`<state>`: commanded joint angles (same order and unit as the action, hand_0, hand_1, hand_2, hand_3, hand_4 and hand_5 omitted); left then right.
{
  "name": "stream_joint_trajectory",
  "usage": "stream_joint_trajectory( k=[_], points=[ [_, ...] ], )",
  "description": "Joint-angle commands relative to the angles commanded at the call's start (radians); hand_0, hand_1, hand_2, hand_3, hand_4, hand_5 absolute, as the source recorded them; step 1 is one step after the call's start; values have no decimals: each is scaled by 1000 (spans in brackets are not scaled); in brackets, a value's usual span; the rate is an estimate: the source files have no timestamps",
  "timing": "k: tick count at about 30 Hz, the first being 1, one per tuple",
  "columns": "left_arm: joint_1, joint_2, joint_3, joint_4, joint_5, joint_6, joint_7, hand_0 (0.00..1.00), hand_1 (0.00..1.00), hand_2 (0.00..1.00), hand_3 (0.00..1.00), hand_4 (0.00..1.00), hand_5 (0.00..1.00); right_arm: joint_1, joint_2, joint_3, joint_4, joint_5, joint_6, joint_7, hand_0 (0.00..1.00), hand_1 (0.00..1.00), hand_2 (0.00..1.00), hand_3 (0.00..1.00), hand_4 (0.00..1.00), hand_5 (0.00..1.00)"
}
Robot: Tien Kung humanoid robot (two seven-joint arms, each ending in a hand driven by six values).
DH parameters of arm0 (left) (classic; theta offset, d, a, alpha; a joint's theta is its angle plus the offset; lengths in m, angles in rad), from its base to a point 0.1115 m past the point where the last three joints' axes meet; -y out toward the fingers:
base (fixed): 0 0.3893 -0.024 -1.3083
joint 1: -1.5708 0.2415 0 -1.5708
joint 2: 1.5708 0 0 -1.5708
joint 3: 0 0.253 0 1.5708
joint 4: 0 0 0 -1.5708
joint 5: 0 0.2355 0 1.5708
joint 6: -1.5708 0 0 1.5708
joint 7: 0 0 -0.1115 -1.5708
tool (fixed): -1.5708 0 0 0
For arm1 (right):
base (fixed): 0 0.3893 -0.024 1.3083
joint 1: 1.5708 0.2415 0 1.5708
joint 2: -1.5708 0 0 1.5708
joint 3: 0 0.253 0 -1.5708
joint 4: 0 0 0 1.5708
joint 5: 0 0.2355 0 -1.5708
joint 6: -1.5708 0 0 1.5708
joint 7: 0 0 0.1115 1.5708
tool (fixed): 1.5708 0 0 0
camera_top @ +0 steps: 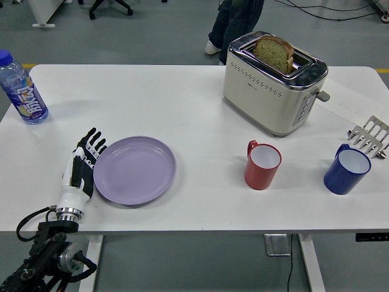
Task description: Push plate across desktop
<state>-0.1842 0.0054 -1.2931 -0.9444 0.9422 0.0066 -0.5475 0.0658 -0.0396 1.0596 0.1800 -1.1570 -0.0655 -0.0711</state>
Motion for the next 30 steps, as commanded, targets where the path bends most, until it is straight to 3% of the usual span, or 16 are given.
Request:
stream_joint_trajectory(
  k=[30],
  points=[
    [-24, -2, 157, -16, -36, 3, -3, 849, 882, 911, 898, 473, 998, -3, -3, -3, 0, 3, -1, 2, 606, 549, 651, 615, 140, 352]
  ],
)
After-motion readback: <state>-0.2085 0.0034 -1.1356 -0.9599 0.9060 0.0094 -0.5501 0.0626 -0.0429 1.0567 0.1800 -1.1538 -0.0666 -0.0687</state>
